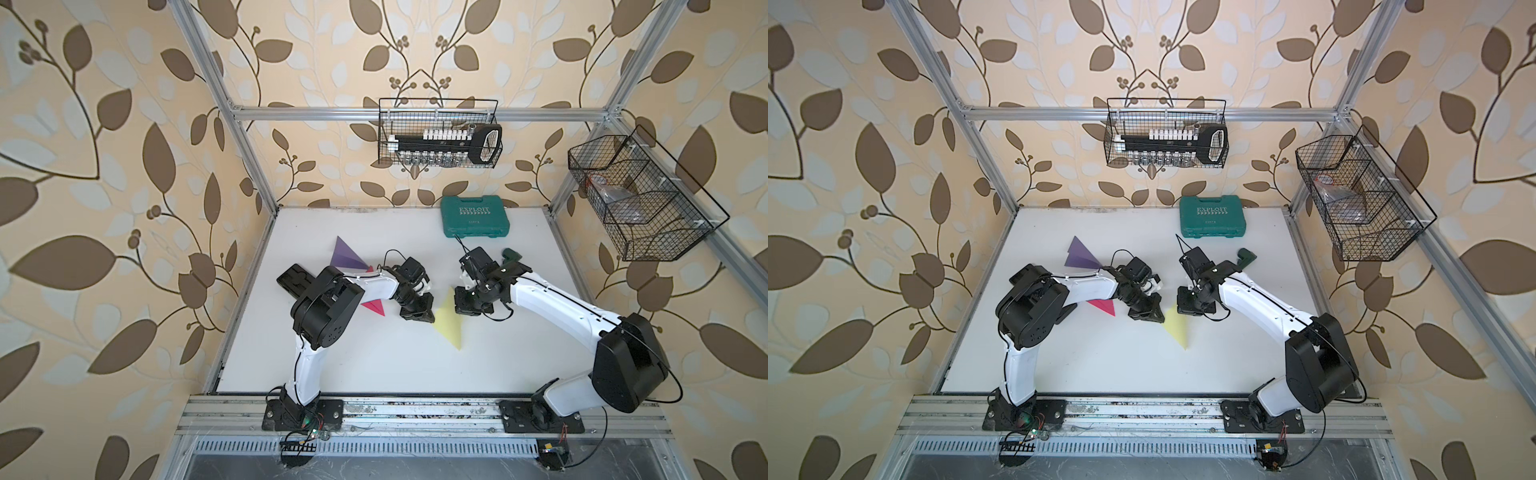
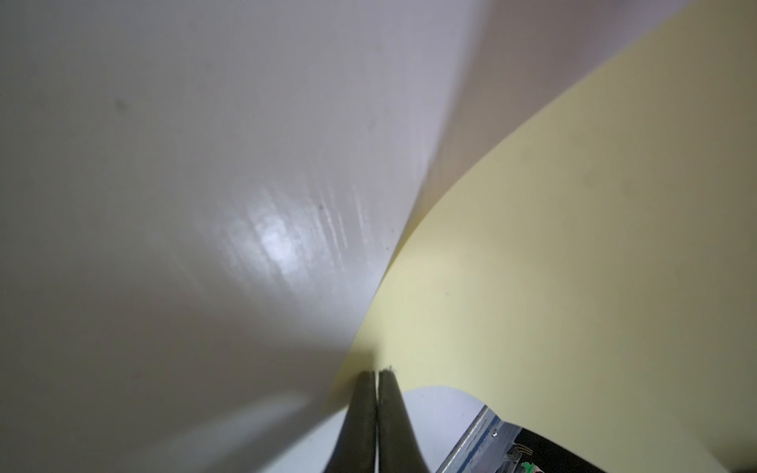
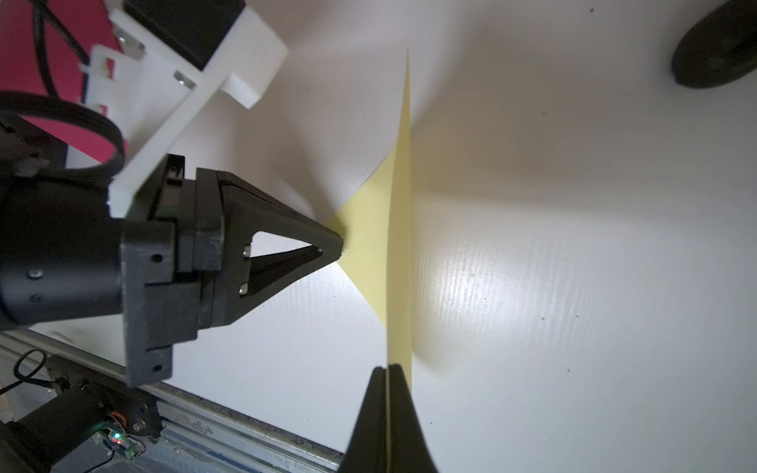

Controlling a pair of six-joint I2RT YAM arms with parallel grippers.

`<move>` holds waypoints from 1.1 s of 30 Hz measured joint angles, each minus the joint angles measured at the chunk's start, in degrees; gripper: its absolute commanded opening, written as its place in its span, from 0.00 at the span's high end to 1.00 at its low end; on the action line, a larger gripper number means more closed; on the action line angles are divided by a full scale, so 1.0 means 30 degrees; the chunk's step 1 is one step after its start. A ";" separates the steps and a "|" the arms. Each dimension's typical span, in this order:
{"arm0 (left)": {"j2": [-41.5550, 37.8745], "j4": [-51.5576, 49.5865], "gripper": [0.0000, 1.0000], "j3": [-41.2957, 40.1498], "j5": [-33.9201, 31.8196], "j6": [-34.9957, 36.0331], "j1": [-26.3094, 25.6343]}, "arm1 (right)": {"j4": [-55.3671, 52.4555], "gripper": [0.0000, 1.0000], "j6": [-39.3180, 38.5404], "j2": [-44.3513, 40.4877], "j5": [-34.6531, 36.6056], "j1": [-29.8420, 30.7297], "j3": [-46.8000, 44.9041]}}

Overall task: Fold the square paper diagonally
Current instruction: Fold the paper at the center of the board.

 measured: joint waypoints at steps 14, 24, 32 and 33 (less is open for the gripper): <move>0.0000 0.0270 0.92 -0.0087 0.0073 0.0007 0.0000 | 0.2521 0.96 0.1137 0.2863 -0.1756 0.0743 -0.0015; -0.0102 0.0211 0.92 -0.0175 0.0029 0.0051 0.0000 | 0.3060 0.93 0.1290 0.4233 -0.2033 0.0852 -0.0015; -0.0124 0.0109 0.92 -0.0182 -0.0022 0.0342 0.0000 | 0.3279 0.91 0.1428 0.4809 -0.2004 0.0860 -0.0015; -0.0124 0.0102 0.92 -0.0182 -0.0022 0.0364 0.0000 | 0.3293 0.90 0.1435 0.4816 -0.1996 0.0852 -0.0015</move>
